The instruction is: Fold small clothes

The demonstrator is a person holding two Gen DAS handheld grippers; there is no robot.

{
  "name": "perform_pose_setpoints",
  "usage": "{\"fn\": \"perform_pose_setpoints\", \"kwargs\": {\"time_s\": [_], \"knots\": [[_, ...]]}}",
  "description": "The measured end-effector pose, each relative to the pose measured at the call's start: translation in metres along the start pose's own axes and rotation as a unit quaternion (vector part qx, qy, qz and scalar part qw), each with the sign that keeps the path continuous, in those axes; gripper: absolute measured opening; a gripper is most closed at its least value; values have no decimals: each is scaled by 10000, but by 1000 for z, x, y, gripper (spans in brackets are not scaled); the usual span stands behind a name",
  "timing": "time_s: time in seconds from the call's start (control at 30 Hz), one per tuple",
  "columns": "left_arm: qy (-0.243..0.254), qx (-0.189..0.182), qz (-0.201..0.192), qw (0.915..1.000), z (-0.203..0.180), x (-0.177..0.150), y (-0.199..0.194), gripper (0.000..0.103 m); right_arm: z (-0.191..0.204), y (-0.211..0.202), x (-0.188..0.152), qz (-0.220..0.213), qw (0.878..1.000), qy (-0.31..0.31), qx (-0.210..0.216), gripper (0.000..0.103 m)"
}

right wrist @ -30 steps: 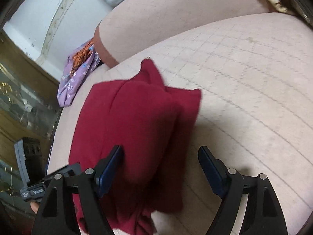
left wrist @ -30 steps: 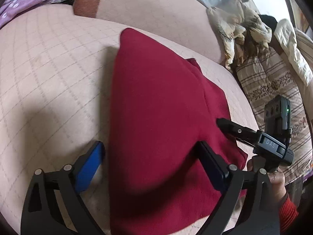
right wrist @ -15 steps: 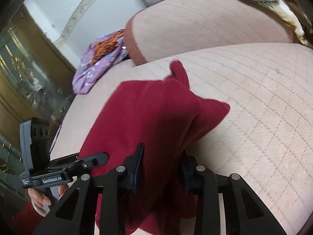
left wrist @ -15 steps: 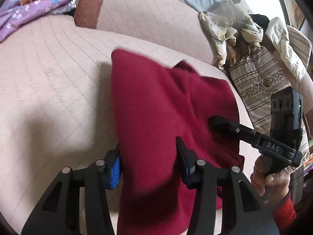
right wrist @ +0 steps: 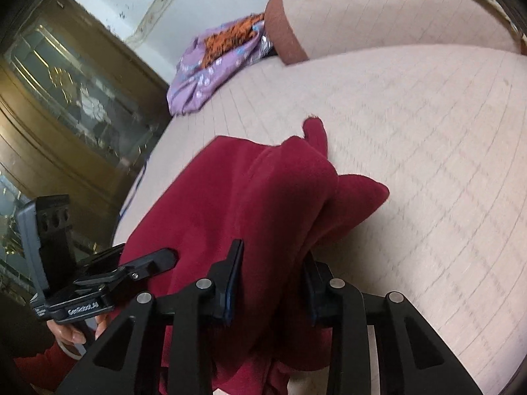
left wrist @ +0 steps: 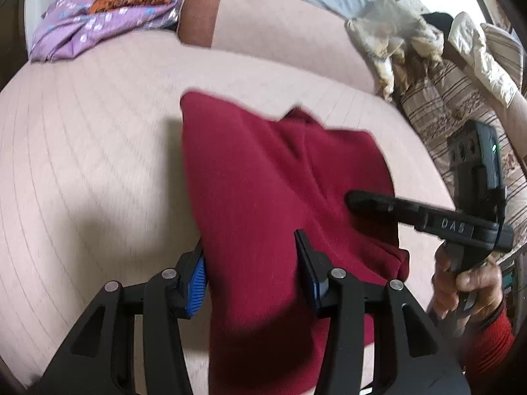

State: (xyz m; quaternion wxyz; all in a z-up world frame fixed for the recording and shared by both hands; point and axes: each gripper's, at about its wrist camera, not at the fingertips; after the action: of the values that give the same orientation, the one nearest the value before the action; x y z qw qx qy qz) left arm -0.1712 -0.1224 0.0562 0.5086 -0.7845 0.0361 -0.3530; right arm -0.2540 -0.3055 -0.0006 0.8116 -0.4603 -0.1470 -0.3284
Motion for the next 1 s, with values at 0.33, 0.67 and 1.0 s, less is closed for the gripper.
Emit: {"fn": "perform_pose_setpoints", "kwargs": {"time_s": [0.33, 0.67, 1.0], "knots": [[-97, 610, -282, 9977, 12, -18, -7, 66, 40, -36, -27, -207, 9892, -666, -1289, 44], [377, 1262, -864, 9875, -5, -33, -25, 71, 69, 10, -69, 267, 9663, -1627, -1979, 29], [32, 1535, -1184, 9810, 3, -35, -48, 75, 78, -31, -74, -380, 9729, -1327, -1853, 62]]}}
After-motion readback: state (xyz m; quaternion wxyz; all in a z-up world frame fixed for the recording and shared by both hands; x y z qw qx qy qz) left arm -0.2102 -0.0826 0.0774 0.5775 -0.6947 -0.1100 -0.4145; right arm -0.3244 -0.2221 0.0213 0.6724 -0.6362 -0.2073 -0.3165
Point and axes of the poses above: each gripper's, at about its wrist camera, not at the fingertips, and y roughly the way its jaws point, z to its left, x to its top, and after that the axes turned 2 degrees about x, right-handed
